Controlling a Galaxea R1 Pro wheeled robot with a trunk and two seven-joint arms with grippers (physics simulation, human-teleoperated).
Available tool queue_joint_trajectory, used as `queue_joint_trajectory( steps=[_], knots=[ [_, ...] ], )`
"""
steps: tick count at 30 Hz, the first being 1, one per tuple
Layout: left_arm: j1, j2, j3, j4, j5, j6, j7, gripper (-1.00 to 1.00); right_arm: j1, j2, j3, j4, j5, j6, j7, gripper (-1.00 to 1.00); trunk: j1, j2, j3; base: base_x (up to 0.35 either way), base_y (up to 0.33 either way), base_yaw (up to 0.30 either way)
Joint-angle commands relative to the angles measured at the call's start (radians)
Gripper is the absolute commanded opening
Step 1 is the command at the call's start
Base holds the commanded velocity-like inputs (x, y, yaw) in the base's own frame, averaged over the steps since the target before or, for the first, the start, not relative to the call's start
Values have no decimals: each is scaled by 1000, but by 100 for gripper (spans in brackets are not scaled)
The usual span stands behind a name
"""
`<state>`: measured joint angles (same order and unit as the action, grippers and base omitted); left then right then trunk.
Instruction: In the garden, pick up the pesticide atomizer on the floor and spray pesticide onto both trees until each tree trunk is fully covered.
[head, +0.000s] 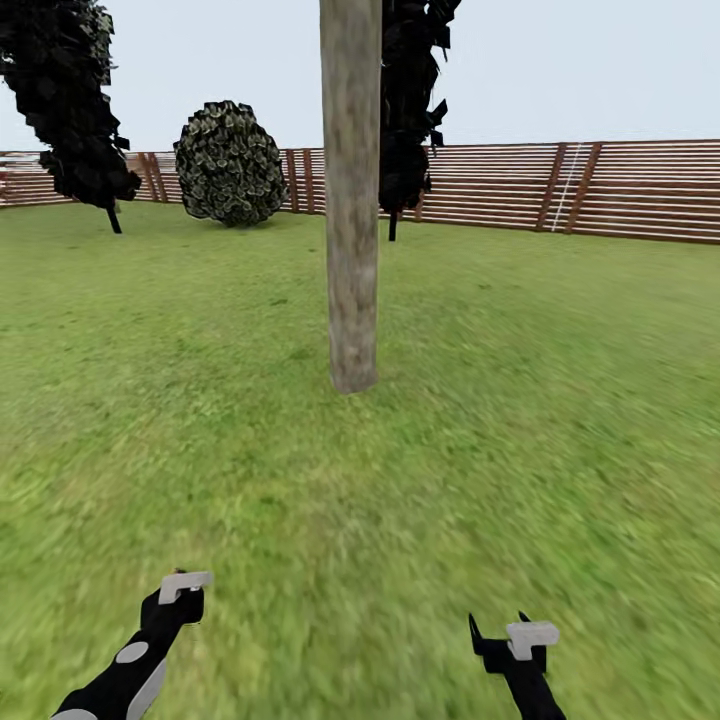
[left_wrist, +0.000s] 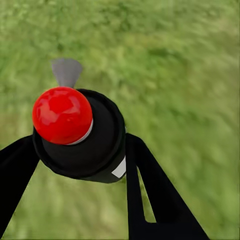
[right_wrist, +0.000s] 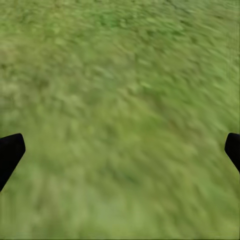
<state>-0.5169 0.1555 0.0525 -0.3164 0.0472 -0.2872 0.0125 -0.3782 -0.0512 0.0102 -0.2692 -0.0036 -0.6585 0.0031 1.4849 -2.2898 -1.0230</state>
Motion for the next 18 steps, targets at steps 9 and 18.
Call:
queue_joint_trajectory(
  steps=[9,18],
  knots=[
    [0,1,0,-1,0,0,-2,-100,0,-1,0,2,1,0,-1,100,0,0,0,339,0,31],
    [0,1,0,-1,0,-1,-2,-100,0,-1,1,2,1,-1,-2,100,0,0,0,339,0,0]
  ],
)
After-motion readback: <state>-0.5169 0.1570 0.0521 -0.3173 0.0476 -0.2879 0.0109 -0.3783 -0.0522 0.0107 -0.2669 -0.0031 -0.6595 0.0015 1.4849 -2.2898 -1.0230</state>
